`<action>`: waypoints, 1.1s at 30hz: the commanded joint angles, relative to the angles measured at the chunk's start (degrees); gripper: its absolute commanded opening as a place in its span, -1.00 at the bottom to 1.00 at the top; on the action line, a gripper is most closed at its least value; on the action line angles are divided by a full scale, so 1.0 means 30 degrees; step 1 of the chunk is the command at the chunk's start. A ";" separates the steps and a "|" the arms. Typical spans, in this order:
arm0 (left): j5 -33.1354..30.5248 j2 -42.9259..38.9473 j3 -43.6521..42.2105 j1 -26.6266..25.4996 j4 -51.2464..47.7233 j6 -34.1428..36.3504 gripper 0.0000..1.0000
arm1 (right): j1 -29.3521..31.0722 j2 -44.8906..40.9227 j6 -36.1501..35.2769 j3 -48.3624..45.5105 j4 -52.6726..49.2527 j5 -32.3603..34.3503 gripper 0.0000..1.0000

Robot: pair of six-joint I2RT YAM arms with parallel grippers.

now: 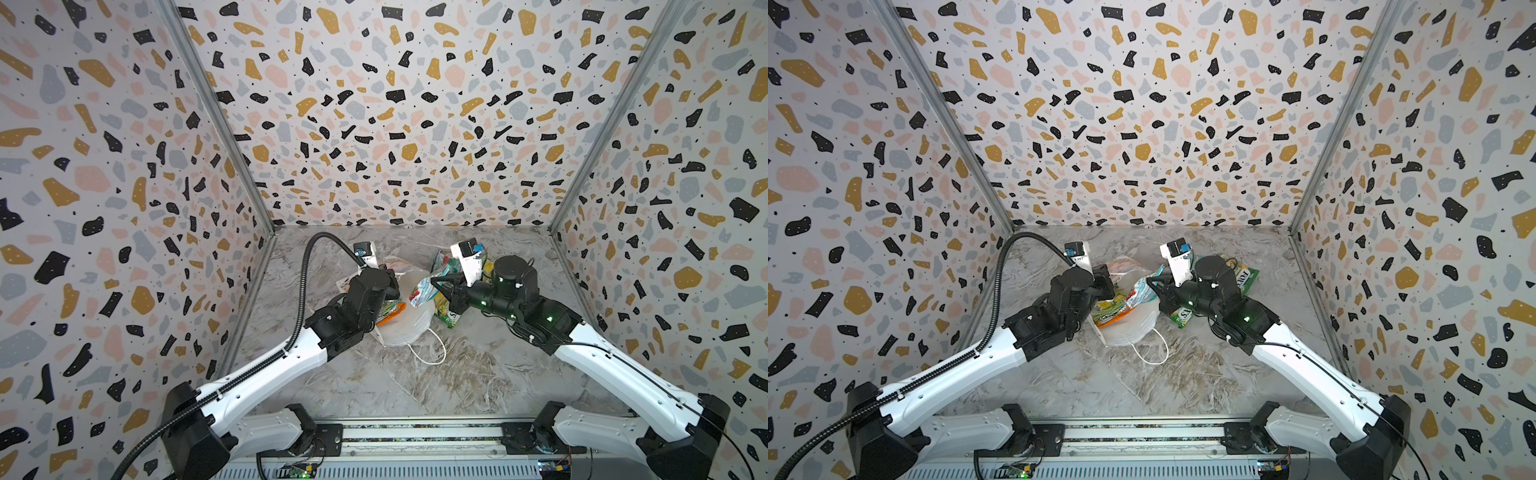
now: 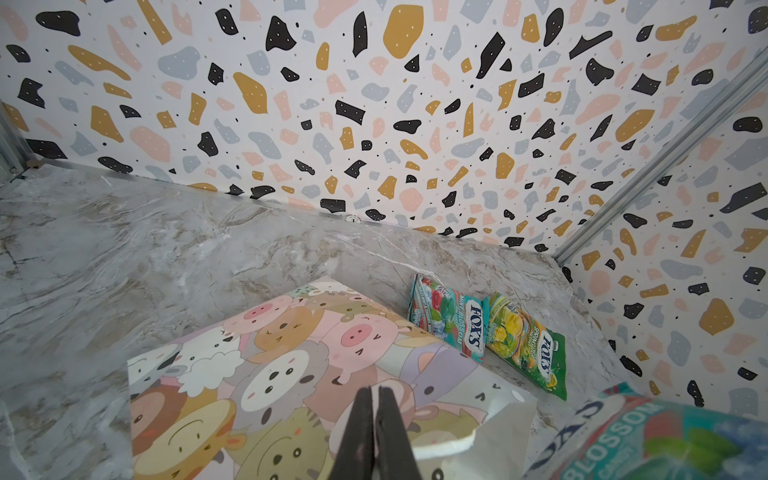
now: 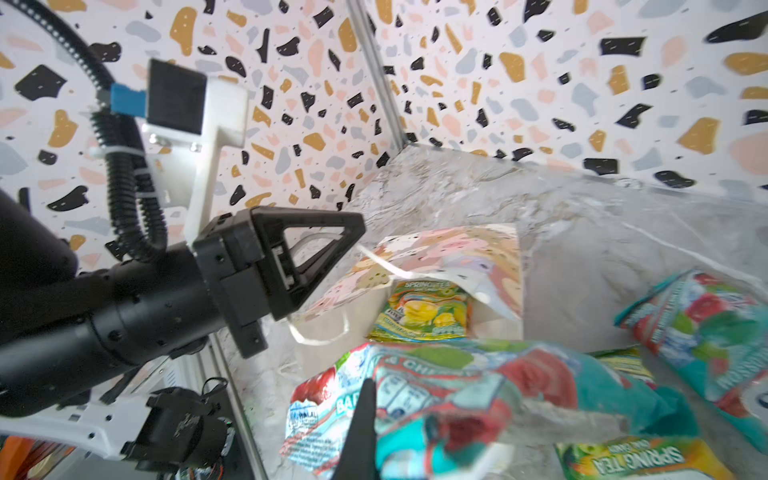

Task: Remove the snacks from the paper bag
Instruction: 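Pull the teal pack out of the bag with the right gripper, then carry the teal pack beside the other packs and lower it toward the table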

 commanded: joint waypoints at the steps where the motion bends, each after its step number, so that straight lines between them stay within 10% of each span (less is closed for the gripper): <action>1: -0.0426 -0.0017 0.0236 0.0017 0.0036 0.0313 -1.00 | -0.0964 -0.1007 -0.0361 0.0741 -0.0689 0.1094 -1.00; 17: -0.0340 -0.0258 0.0360 0.0018 -0.0198 0.0282 -1.00 | -1.0456 -0.1956 -0.0937 -0.3553 -0.2240 -0.3151 -1.00; 33: -0.0157 -0.0112 0.0095 0.0017 0.0000 0.0187 -1.00 | -1.1943 0.1328 -0.2080 -0.5832 0.0848 -0.7608 -1.00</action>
